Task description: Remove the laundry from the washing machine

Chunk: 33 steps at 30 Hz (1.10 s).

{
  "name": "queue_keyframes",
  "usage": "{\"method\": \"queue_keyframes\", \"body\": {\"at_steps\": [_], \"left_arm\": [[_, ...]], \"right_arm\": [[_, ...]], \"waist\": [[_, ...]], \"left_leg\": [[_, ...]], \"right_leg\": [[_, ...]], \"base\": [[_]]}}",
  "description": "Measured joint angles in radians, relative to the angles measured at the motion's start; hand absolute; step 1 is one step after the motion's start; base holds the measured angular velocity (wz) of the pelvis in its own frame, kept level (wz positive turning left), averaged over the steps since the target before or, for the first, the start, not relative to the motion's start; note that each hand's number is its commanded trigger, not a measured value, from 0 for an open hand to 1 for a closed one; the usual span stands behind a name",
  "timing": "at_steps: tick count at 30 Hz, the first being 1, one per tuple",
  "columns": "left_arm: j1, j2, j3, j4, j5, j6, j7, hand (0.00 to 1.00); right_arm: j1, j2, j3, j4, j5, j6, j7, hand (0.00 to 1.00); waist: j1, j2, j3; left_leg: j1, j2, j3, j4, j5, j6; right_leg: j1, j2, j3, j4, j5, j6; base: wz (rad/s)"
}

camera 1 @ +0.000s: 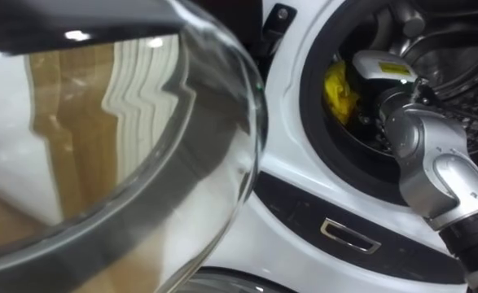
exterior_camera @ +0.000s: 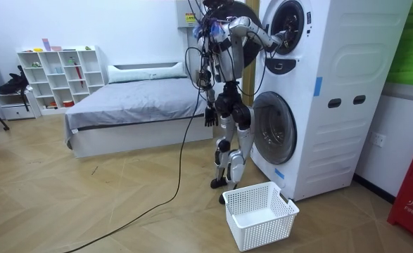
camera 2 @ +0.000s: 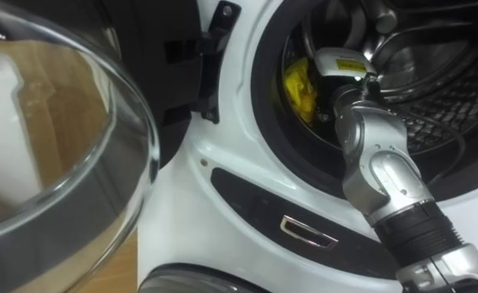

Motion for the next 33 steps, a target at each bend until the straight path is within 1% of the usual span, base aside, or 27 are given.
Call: {"method": "queue_keyframes", "body": {"at_steps": [3, 5, 7, 8, 9, 10, 11, 12, 13, 14, 15, 16, 17, 18, 19, 20, 21, 22, 23, 24, 25, 26, 28, 29, 31, 33], "left_arm": [[-0.011, 0.000, 0.000, 0.014, -0.005, -0.013, 0.009, 0.00], [-0.010, -0.001, 0.003, 0.017, -0.004, -0.022, 0.021, 0.00], [-0.004, -0.001, 0.003, 0.021, -0.005, -0.026, 0.022, 0.00], [0.000, -0.001, 0.003, 0.022, -0.005, -0.027, 0.022, 0.00], [0.007, -0.002, 0.004, 0.025, -0.007, -0.031, 0.025, 0.00], [0.017, -0.004, 0.004, 0.029, -0.011, -0.041, 0.037, 0.00], [0.019, -0.005, 0.006, 0.031, -0.012, -0.046, 0.042, 0.00], [0.023, -0.005, 0.014, 0.036, -0.014, -0.059, 0.049, 0.00], [0.029, -0.008, 0.023, 0.048, -0.014, -0.070, 0.056, 0.00], [0.029, -0.010, 0.023, 0.052, -0.014, -0.077, 0.065, 0.00], [0.037, -0.014, 0.023, 0.054, -0.018, -0.097, 0.080, 0.00], [0.046, -0.015, 0.022, 0.062, -0.020, -0.115, 0.091, 0.00], [0.050, -0.015, 0.022, 0.069, -0.020, -0.121, 0.095, 0.00], [0.059, -0.016, 0.024, 0.085, -0.020, -0.127, 0.104, 0.00], [0.066, -0.019, 0.033, 0.097, -0.020, -0.133, 0.111, 0.00], [0.070, -0.020, 0.036, 0.102, -0.017, -0.135, 0.114, 0.00], [0.072, -0.022, 0.043, 0.117, -0.015, -0.138, 0.115, 0.00], [0.072, -0.022, 0.043, 0.117, -0.015, -0.138, 0.116, 0.00], [0.072, -0.023, 0.043, 0.116, -0.015, -0.140, 0.117, 0.00], [0.075, -0.027, 0.043, 0.115, -0.015, -0.147, 0.122, 0.00], [0.079, -0.031, 0.046, 0.115, -0.015, -0.152, 0.124, 0.00], [0.080, -0.035, 0.046, 0.115, -0.015, -0.153, 0.124, 0.00], [0.089, -0.049, 0.048, 0.115, -0.015, -0.159, 0.124, 0.00], [0.091, -0.049, 0.048, 0.115, -0.015, -0.162, 0.124, 0.00], [0.106, -0.049, 0.050, 0.116, -0.014, -0.175, 0.124, 0.00], [0.110, -0.049, 0.053, 0.117, -0.016, -0.175, 0.117, 0.00]], "right_arm": [[0.000, -0.001, -0.032, -0.011, 0.059, -0.003, -0.002, 1.00], [0.004, -0.006, -0.055, -0.055, 0.107, -0.004, 0.004, 1.00], [0.035, -0.022, -0.069, -0.192, 0.175, -0.009, 0.007, 1.00], [0.043, -0.023, -0.072, -0.221, 0.182, -0.011, 0.008, 1.00], [0.065, -0.023, -0.079, -0.286, 0.192, -0.012, 0.009, 1.00], [0.094, -0.023, -0.085, -0.366, 0.224, -0.013, 0.009, 1.00], [0.114, -0.022, -0.096, -0.408, 0.242, -0.020, 0.007, 1.00], [0.153, -0.022, -0.124, -0.476, 0.285, -0.035, -0.001, 1.00], [0.195, -0.023, -0.156, -0.537, 0.308, -0.037, -0.008, 1.00], [0.217, -0.022, -0.168, -0.562, 0.317, -0.037, -0.014, 1.00], [0.254, -0.021, -0.184, -0.612, 0.345, -0.046, -0.022, 1.00], [0.284, -0.017, -0.187, -0.673, 0.367, -0.049, -0.030, 1.00], [0.299, -0.013, -0.188, -0.700, 0.381, -0.054, -0.034, 1.00], [0.329, 0.002, -0.199, -0.747, 0.420, -0.064, -0.036, 1.00], [0.365, 0.015, -0.225, -0.788, 0.484, -0.075, -0.036, 1.00], [0.378, 0.018, -0.231, -0.801, 0.513, -0.080, -0.036, 1.00], [0.392, 0.022, -0.231, -0.821, 0.567, -0.091, -0.036, 1.00], [0.408, 0.029, -0.231, -0.838, 0.619, -0.110, -0.035, 1.00], [0.422, 0.030, -0.232, -0.846, 0.641, -0.119, -0.035, 1.00], [0.457, 0.030, -0.233, -0.869, 0.672, -0.126, -0.035, 1.00], [0.494, 0.030, -0.236, -0.889, 0.694, -0.135, -0.032, 1.00], [0.512, 0.030, -0.241, -0.899, 0.708, -0.136, -0.030, 1.00], [0.563, 0.032, -0.273, -0.912, 0.781, -0.158, -0.023, 1.00], [0.567, 0.032, -0.274, -0.915, 0.797, -0.164, -0.022, 1.00], [0.591, 0.033, -0.278, -0.932, 0.849, -0.189, -0.008, 1.00], [0.632, 0.033, -0.305, -0.942, 0.881, -0.196, 0.012, 1.00]], "waist": [[-0.002, 0.000, -0.0001], [-0.004, -0.001, -0.0009], [-0.031, 0.000, -0.0009], [-0.039, 0.002, -0.0019], [-0.055, 0.010, -0.0030], [-0.067, 0.020, -0.0055], [-0.075, 0.022, -0.0068], [-0.088, 0.035, -0.0056], [-0.096, 0.042, -0.0094], [-0.097, 0.049, -0.0112], [-0.106, 0.064, -0.0124], [-0.116, 0.075, -0.0142], [-0.123, 0.080, -0.0138], [-0.142, 0.089, -0.0155], [-0.160, 0.093, -0.0173], [-0.167, 0.094, -0.0174], [-0.178, 0.095, -0.0170], [-0.192, 0.093, -0.0169], [-0.196, 0.096, -0.0159], [-0.195, 0.091, -0.0201], [-0.197, 0.089, -0.0214], [-0.198, 0.089, -0.0213], [-0.203, 0.093, -0.0201], [-0.206, 0.094, -0.0199], [-0.219, 0.095, -0.0198], [-0.223, 0.096, -0.0195]], "left_leg": [[-0.003, 0.000, 0.004, 0.002, 0.000, 0.000], [-0.012, 0.003, 0.020, 0.001, 0.000, 0.000], [-0.036, 0.005, 0.028, 0.011, 0.001, -0.001], [-0.037, 0.006, 0.033, 0.010, 0.001, -0.001], [-0.037, 0.007, 0.039, 0.009, 0.001, -0.001], [-0.034, 0.009, 0.050, 0.005, 0.000, -0.001], [-0.034, 0.010, 0.051, 0.004, 0.000, -0.001], [-0.031, 0.011, 0.056, 0.001, -0.001, -0.001], [-0.025, 0.012, 0.060, -0.001, -0.002, -0.001], [-0.021, 0.012, 0.061, -0.003, -0.002, -0.002], [-0.012, 0.014, 0.069, -0.009, -0.002, -0.002], [-0.011, 0.015, 0.074, -0.014, -0.002, -0.002], [-0.012, 0.015, 0.077, -0.014, -0.002, -0.002], [-0.011, 0.016, 0.078, -0.015, -0.002, -0.002], [-0.008, 0.018, 0.080, -0.016, -0.002, -0.003], [-0.007, 0.019, 0.081, -0.016, -0.003, -0.003], [-0.001, 0.023, 0.082, -0.019, -0.007, -0.009], [0.000, 0.027, 0.082, -0.019, -0.008, -0.012], [0.000, 0.028, 0.083, -0.020, -0.009, -0.013], [0.002, 0.030, 0.084, -0.020, -0.010, -0.014], [0.003, 0.031, 0.085, -0.020, -0.011, -0.015], [0.002, 0.032, 0.085, -0.020, -0.012, -0.015], [0.003, 0.031, 0.085, -0.014, -0.015, -0.014], [0.003, 0.031, 0.085, -0.013, -0.016, -0.014], [0.001, 0.032, 0.083, -0.010, -0.019, -0.015], [0.001, 0.032, 0.083, -0.008, -0.020, -0.015]], "right_leg": [[-0.009, 0.000, 0.002, 0.002, 0.000, 0.000], [-0.023, 0.003, 0.022, 0.004, 0.000, 0.000], [-0.042, 0.003, 0.024, 0.005, 0.004, -0.003], [-0.045, 0.004, 0.027, 0.005, 0.004, -0.003], [-0.049, 0.005, 0.043, 0.005, 0.004, -0.003], [-0.051, 0.008, 0.054, 0.003, 0.004, -0.002], [-0.051, 0.008, 0.054, 0.002, 0.004, -0.002], [-0.051, 0.009, 0.058, 0.003, 0.004, -0.002], [-0.050, 0.010, 0.073, 0.003, 0.004, -0.002], [-0.048, 0.011, 0.079, 0.004, 0.004, -0.002], [-0.047, 0.012, 0.092, 0.004, 0.004, -0.002], [-0.048, 0.013, 0.101, 0.003, 0.004, -0.002], [-0.049, 0.013, 0.102, 0.002, 0.004, -0.002], [-0.049, 0.012, 0.105, 0.001, 0.004, -0.002], [-0.048, 0.011, 0.106, 0.001, 0.004, -0.001], [-0.047, 0.011, 0.107, 0.002, 0.003, -0.001], [-0.045, 0.014, 0.109, 0.002, 0.003, 0.000], [-0.044, 0.017, 0.108, 0.003, 0.003, 0.000], [-0.044, 0.018, 0.108, 0.003, 0.003, 0.000], [-0.044, 0.019, 0.108, 0.004, 0.003, 0.000], [-0.042, 0.021, 0.108, 0.004, 0.003, -0.001], [-0.040, 0.022, 0.108, 0.004, 0.004, -0.002], [-0.034, 0.028, 0.110, 0.003, 0.005, -0.003], [-0.034, 0.028, 0.110, 0.003, 0.005, -0.003], [-0.032, 0.029, 0.109, 0.003, 0.005, -0.004], [-0.032, 0.028, 0.112, 0.003, 0.006, -0.005]], "base": [[-0.04], [-0.20], [-0.13], [-0.13], [-0.24], [-0.22], [-0.11], [-0.08], [-0.07], [-0.11], [-0.14], [-0.18], [-0.19], [-0.12], [-0.11], [-0.16], [-0.11], [-0.06], [0.00], [0.00], [-0.03], [0.00], [0.00], [0.00], [0.00], [0.00]]}}
